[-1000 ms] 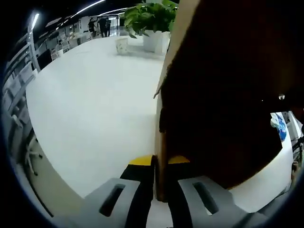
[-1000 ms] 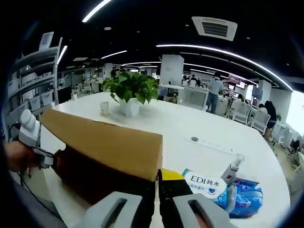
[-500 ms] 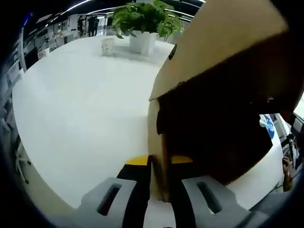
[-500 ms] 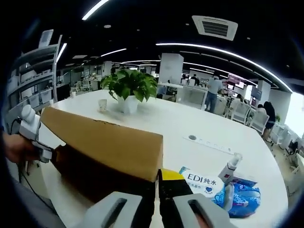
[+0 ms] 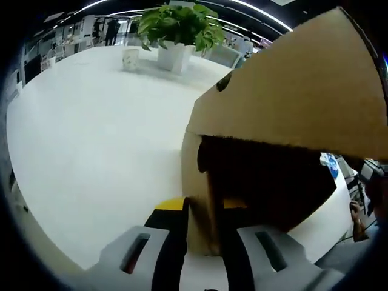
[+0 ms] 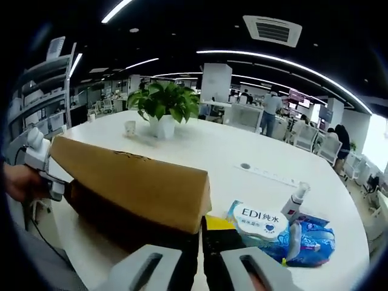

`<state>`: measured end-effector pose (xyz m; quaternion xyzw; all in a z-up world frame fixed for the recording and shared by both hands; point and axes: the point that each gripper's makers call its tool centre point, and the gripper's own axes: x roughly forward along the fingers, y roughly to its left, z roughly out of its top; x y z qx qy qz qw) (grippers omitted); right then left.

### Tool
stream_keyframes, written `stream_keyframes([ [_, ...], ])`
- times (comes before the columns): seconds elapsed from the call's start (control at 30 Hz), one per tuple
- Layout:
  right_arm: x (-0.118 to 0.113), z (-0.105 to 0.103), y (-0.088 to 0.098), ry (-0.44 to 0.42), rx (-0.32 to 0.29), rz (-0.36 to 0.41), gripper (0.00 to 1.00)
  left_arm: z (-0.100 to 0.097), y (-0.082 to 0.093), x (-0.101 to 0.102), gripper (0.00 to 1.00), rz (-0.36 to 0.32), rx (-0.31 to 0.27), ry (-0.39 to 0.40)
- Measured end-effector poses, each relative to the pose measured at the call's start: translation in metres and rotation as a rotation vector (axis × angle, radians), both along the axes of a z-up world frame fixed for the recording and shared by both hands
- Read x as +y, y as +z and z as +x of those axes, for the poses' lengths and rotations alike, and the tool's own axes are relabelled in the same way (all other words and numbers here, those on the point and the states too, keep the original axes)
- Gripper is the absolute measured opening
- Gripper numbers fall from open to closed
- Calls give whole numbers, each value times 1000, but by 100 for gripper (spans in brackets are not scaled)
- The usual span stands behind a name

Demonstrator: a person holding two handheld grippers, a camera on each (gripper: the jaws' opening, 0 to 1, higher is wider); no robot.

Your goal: Operate the shoe box by opening the lid, removing the specified soft item, and placing it in the target area until the item is outside and the box remains undamaged.

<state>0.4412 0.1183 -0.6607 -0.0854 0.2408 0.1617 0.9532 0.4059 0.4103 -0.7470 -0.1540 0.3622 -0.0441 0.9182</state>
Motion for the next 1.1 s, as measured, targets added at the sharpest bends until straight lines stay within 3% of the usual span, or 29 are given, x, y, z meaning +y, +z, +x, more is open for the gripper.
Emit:
stream_keyframes([
  [0.27, 5, -16, -23, -4, 57, 29, 0, 2, 3, 1, 21, 14, -10, -56],
  [0.63, 13, -25, -28, 5, 71, 66, 0, -10, 7, 7, 21, 40, -21, -82],
  [0.73, 14, -27, -28, 9, 76, 72, 0, -12, 11, 9, 20, 44, -31, -85],
  [0.87, 12, -31, -30, 14, 82, 75, 0, -17, 19, 11, 17, 101, -48, -126],
  [1.1, 11, -42, -31, 39, 92, 61, 0, -27, 31, 15, 17, 112, -69, -139],
])
